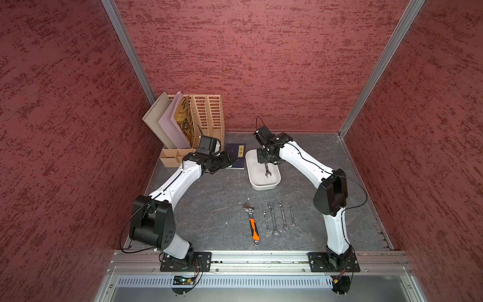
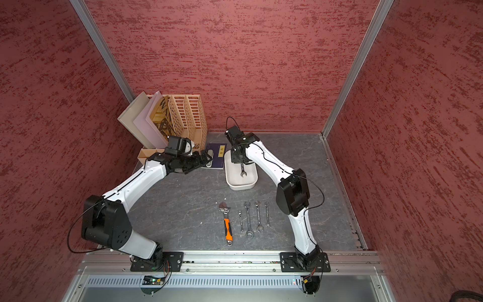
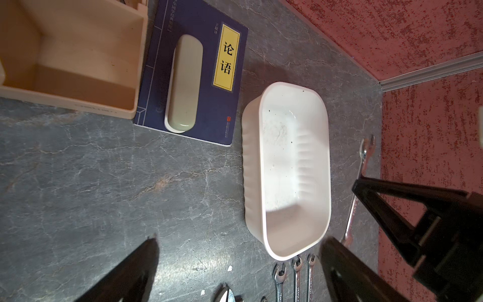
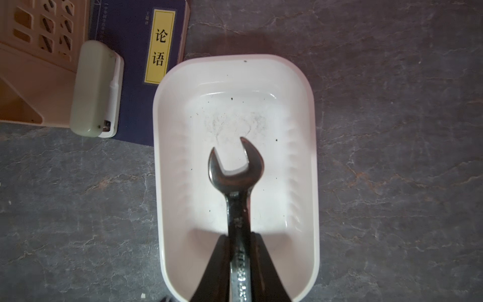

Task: Take out the wrench from the storage box
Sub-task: Place the wrench at the center of the board.

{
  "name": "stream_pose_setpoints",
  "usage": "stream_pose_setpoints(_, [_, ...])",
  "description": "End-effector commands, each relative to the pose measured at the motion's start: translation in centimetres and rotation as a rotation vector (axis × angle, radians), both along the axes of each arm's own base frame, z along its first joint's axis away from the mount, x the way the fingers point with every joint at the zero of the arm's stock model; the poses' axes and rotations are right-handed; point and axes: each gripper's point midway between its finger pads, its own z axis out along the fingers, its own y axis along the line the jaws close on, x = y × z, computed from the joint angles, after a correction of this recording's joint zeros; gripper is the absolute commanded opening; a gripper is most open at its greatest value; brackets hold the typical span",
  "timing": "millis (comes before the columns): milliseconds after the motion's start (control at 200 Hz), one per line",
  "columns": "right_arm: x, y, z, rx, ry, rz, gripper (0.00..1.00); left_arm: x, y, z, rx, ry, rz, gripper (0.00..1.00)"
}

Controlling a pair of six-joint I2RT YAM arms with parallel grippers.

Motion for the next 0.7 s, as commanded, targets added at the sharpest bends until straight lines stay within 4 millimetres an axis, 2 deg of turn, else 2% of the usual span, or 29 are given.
stream_pose_setpoints(0, [-2.6, 0.3, 1.4, 0.017, -0.006, 0.003, 0.16, -0.3, 0.3, 1.7, -0.020, -0.046, 0.012, 1.00])
stream_pose_setpoints(120, [-5.6, 0.5, 1.2, 0.026, -0.002, 0.001, 0.16, -0.9, 0.4, 2.1, -0.022, -0.051, 0.016, 1.00])
stream_pose_setpoints(235, [-9.0, 0.9, 0.1, 0.031, 0.019, 0.003, 0.16, -1.8, 0.9, 2.6, -0.013, -0.062, 0.023, 1.00])
stream_pose_setpoints(471, [-16.1, 1.9, -3.9, 0.043, 0.076, 0.004, 0.16, -4.1, 1.8, 3.0, 0.019, -0.077, 0.023, 1.00])
stream_pose_setpoints(576, [-18.4, 2.6, -5.8, 0.052, 0.102, 0.006, 0.17, -5.2, 2.2, 2.9, 0.026, -0.085, 0.026, 1.00])
stream_pose_setpoints(696, [-19.9, 3.7, -7.7, 0.065, 0.134, 0.011, 0.18, -5.9, 2.2, 2.6, 0.025, -0.088, 0.026, 1.00])
